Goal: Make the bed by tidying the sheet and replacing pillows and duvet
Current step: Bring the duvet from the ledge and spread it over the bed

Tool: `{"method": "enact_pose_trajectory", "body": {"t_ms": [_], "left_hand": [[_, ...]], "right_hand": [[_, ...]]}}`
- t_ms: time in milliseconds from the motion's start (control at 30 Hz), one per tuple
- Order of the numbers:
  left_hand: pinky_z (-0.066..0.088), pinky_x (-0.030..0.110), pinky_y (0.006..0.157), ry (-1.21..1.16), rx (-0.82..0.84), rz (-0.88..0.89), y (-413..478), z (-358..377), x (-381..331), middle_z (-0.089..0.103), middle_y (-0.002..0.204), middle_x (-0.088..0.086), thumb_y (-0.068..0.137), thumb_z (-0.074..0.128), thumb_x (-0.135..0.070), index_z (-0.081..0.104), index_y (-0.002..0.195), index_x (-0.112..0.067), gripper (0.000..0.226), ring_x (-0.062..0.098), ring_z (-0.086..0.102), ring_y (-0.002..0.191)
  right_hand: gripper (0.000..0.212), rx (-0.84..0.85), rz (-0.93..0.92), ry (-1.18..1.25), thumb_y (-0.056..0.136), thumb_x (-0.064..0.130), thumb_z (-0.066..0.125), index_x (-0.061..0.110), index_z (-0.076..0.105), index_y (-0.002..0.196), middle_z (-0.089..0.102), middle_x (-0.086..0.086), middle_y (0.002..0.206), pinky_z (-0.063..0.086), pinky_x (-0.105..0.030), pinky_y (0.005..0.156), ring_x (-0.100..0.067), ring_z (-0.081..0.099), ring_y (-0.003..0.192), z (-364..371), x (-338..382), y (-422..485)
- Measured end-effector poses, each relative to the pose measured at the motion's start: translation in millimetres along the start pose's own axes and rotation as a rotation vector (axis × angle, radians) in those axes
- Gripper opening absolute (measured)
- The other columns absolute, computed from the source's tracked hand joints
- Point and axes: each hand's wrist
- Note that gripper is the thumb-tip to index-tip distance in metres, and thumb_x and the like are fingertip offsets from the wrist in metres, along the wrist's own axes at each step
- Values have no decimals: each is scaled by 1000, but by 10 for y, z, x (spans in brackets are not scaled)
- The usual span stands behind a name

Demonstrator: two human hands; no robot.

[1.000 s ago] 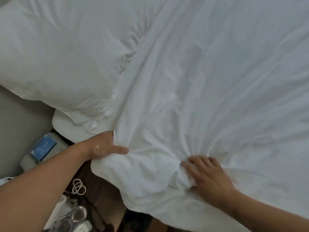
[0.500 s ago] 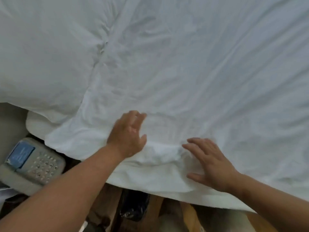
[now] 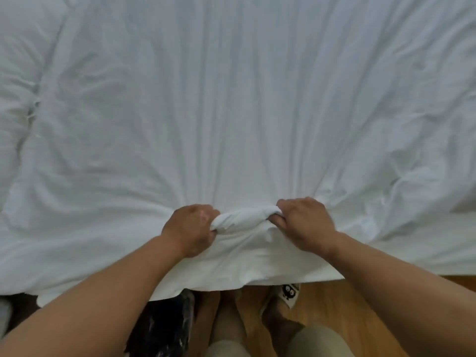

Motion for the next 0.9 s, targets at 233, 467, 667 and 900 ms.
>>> {"method": "enact_pose_trajectory", "body": {"t_ms": [233,467,667,900], "left_hand": [[48,34,91,260,430,-113,150,-50,-552,58,127,-3,88,50,-40,53,124,-26,38,20,59,112],[24,40,120,82,212,322,880,-131,-2457,13,157,3,79,61,-71,-4,157,-34,108,27,19,144],[42,40,97,389,-40,215,1470,390,-3108,47,131,17,92,44,-21,23,153,-12,65,33,48,113],[45,34,71,77,279,311,1521,-112,-3164,60,77,-1,90,53,-39,50,77,-27,18,23,57,76]], "right_hand": [[48,210,-126,231,92,66,44,27,56,118,62,5,119,46,-39,95,-17,57,105,47,-285,-362],[97,80,114,-129,75,66,54,29,17,157,15,-1,165,5,-64,120,-26,7,155,-374,-2386,-1123],[29,23,231,-165,92,34,48,33,57,120,65,5,119,26,-48,107,-23,57,119,-373,-3037,-817],[29,-79,213,34,85,36,56,28,33,68,50,9,58,38,-39,84,-18,47,53,-483,-3165,-1519]]}}
Point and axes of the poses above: each hand's wrist, its own y-axis towards the middle knuckle, its own z-axis out of the palm, x = y × z
